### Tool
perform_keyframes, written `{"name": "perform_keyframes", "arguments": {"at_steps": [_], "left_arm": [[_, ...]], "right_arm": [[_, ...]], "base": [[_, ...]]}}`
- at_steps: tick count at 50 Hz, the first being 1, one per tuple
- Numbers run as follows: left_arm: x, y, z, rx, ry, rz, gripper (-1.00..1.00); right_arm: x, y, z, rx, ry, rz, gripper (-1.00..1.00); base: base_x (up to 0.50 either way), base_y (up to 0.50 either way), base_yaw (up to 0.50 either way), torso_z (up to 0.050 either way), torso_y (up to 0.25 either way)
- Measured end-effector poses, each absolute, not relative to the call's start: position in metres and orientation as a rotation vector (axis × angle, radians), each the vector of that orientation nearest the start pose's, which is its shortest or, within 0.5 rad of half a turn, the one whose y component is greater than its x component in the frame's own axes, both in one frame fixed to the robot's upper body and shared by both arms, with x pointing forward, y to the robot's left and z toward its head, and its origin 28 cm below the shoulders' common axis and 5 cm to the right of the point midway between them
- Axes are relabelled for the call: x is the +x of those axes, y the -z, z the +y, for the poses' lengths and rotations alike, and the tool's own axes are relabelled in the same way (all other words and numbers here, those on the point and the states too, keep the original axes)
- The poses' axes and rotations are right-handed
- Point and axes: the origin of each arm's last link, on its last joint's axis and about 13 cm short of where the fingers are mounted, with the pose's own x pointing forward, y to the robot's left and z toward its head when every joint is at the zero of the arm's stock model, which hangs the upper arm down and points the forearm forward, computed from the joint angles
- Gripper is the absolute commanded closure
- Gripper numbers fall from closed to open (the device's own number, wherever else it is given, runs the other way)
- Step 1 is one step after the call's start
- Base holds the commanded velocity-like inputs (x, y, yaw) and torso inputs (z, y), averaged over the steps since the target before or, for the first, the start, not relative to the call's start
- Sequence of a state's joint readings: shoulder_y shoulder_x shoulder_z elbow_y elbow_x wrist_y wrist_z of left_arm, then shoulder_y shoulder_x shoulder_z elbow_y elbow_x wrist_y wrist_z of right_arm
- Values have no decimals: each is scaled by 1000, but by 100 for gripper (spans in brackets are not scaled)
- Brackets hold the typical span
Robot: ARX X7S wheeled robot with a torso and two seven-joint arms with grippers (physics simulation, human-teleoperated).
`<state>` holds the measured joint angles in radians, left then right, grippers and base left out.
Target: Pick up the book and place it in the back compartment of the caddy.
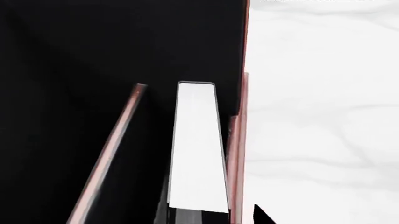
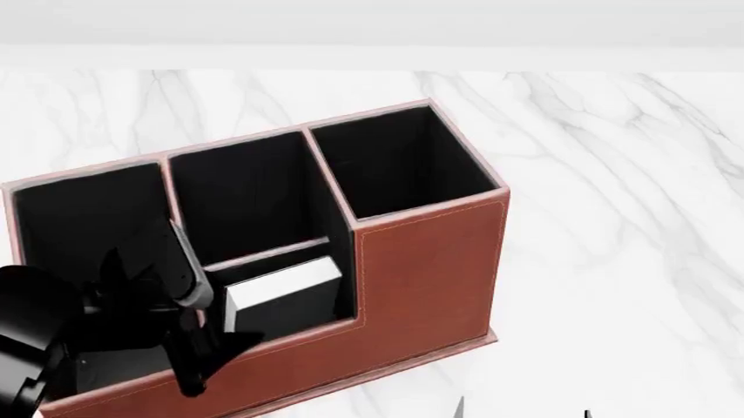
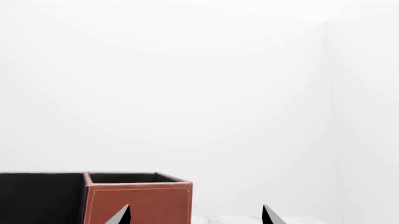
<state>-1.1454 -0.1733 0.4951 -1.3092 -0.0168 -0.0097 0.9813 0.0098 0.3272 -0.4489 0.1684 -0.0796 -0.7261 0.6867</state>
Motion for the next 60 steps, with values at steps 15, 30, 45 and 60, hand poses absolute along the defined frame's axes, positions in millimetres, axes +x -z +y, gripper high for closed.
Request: {"name": "perform_keyframes", "arguments": {"at_steps": [15,30,45,60], "left_arm": [[404,-112,275,381,989,428,-100],[361,-110,279,300,920,345,-100],[310,-121,279,349,895,315,-100],[270,-127,275,412,842,294,-100]], "right_arm": [[189,-15,-92,-79,122,-547,-100],[189,-17,-93,-79,135,-551,-100],[188,-17,-93,-81,136,-550,-100],[186,-21,-94,-85,138,-555,-100]], "base": [[3,-1,-4,0,0],[0,0,0,0,0],[0,0,0,0,0],[0,0,0,0,0]]}}
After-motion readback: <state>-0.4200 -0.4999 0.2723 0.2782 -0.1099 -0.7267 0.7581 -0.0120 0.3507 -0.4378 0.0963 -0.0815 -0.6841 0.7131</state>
